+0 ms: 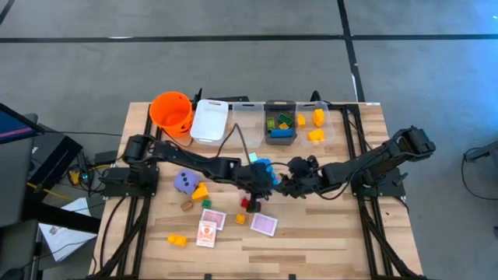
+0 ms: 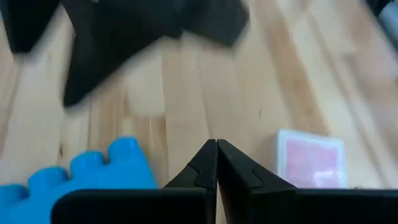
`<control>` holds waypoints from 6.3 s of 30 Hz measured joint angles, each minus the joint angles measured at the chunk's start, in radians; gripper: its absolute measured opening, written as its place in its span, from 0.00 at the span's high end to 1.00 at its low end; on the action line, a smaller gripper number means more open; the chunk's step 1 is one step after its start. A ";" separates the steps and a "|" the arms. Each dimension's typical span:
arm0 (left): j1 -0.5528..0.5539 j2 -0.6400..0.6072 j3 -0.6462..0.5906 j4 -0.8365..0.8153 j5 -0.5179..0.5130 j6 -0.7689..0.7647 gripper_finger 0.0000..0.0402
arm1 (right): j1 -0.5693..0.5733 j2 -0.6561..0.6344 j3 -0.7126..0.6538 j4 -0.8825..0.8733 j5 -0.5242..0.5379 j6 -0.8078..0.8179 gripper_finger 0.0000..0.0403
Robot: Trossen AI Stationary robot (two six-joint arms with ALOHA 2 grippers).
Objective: Pick & Place Toys
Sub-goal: Adjust the pink die on the table, then put the big blue game piece into the right transparent bin
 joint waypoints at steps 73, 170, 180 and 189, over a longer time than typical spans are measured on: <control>-0.200 -1.190 -1.095 0.581 -0.305 -0.185 1.00 | 0.374 0.557 0.559 -0.635 0.274 0.986 0.71; -0.201 -1.191 -1.095 0.670 -0.297 -0.237 1.00 | 0.129 0.556 0.679 -1.170 0.287 1.156 0.35; -0.203 -1.191 -1.095 0.642 -0.297 -0.286 1.00 | -0.078 0.466 0.657 -1.155 0.271 0.955 0.35; -0.204 -1.191 -1.095 0.631 -0.297 -0.290 1.00 | -0.284 0.355 0.657 -1.161 0.198 0.665 0.35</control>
